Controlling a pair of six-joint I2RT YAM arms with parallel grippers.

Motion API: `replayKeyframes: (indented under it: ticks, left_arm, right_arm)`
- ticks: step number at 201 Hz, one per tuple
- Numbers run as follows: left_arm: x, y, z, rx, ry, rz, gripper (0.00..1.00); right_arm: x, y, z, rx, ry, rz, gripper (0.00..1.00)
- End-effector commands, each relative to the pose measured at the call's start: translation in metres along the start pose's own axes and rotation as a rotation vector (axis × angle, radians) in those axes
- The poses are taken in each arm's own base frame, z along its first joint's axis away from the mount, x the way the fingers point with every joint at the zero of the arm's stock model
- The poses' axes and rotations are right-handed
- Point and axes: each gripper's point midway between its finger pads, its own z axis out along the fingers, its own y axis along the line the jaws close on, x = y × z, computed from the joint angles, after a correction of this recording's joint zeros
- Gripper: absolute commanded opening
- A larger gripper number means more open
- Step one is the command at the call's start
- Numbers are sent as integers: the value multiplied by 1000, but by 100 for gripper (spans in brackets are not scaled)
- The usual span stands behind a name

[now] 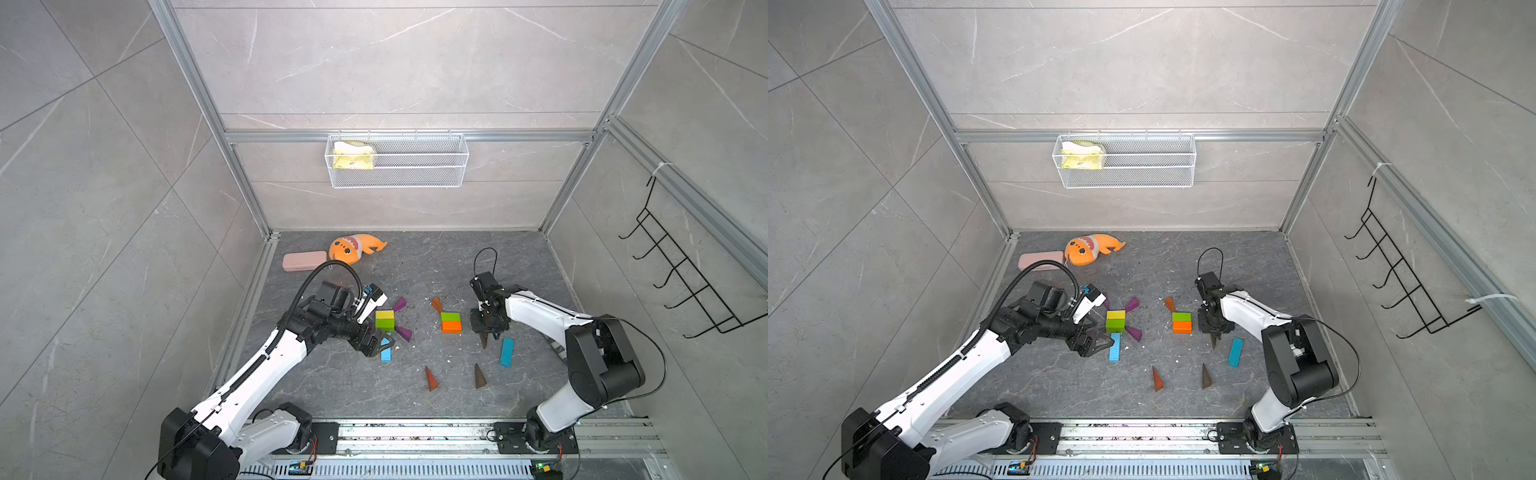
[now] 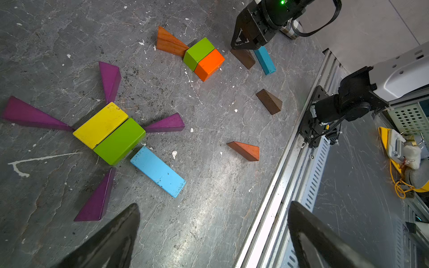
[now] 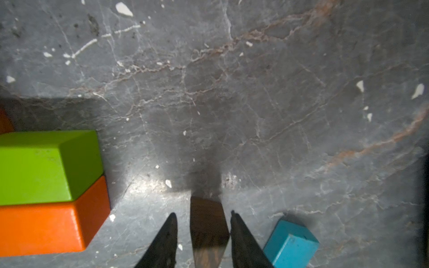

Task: Assemble a small pinwheel with building blocks
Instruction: Pick up the building block from the center of the board.

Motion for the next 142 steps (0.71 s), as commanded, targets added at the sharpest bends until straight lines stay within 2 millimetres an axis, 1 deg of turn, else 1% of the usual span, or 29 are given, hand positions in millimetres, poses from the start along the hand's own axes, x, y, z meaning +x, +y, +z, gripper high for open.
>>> replayKeyframes:
  ticks: [1,25,49,99,116,142]
  left_arm:
    - [-9,-6,-4,18,-22,32,100]
    - [-10,-6,-4,19,-22,33,100]
    - [-10,-6,-4,17,-23,32,100]
    - [-9,-5,-3,17,-20,32,100]
    - [-9,-5,-3,15,-20,32,100]
    - [-9,-5,-3,15,-20,32,100]
  right_arm:
    - [-2,0,1,-1,16,-8,40]
    - [-3,-1,1,5,23,-7,38]
    - [-2,-2,3,12,32,-9,32]
    - [0,-3,7,20,56,-14,30]
    - [0,-3,8,21,59,-15,26]
    - [-4,-2,4,9,35,10,23]
